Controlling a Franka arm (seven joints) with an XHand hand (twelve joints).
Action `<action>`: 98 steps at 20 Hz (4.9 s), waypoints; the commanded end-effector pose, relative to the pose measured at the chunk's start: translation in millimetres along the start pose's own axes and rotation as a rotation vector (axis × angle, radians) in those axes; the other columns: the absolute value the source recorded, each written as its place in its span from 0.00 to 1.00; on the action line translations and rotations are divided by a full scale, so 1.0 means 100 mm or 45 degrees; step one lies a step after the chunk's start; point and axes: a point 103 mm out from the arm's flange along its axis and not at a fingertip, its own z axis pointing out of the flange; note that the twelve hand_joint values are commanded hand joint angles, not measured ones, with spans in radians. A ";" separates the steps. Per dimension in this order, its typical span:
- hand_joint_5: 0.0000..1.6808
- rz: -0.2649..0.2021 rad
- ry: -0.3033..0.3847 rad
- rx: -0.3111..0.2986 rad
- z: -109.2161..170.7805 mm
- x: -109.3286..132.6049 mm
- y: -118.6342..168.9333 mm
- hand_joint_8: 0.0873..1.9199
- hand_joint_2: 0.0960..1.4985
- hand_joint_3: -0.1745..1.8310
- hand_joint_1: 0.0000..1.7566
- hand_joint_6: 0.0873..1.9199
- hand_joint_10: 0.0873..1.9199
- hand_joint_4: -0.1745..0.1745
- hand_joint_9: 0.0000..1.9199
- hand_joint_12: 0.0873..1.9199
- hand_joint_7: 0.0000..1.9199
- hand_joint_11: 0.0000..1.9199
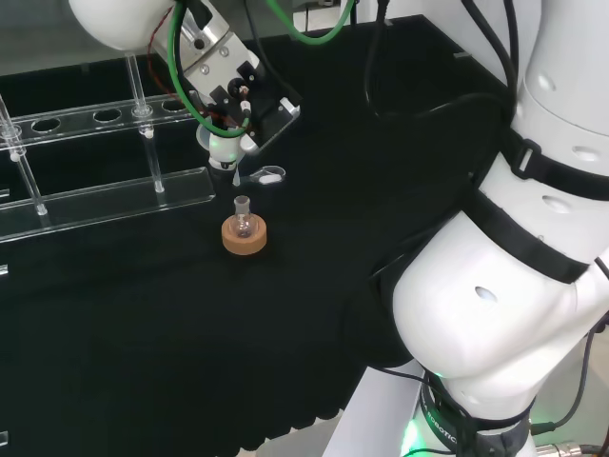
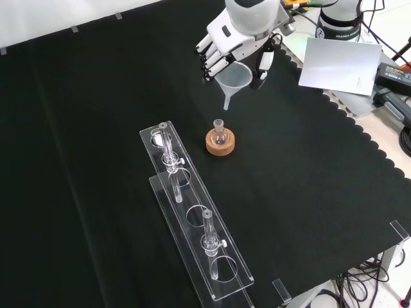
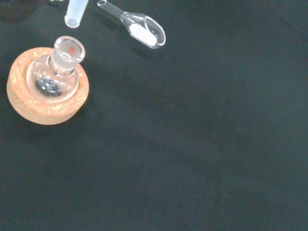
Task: Place the funnel on the round-bottom flask.
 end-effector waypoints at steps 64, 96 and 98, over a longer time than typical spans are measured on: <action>0.24 -0.066 0.001 0.156 0.61 0.26 0.65 0.39 0.46 0.30 0.41 0.30 0.26 0.36 0.40 0.65 0.28 0.23; 0.08 -0.113 0.035 0.109 0.64 0.26 0.56 0.13 0.41 0.26 0.38 0.00 0.34 0.39 0.11 0.70 0.00 0.11; 0.03 -0.116 0.052 0.079 0.63 0.25 0.53 0.01 0.40 0.25 0.36 0.00 0.34 0.42 0.04 0.72 0.00 0.06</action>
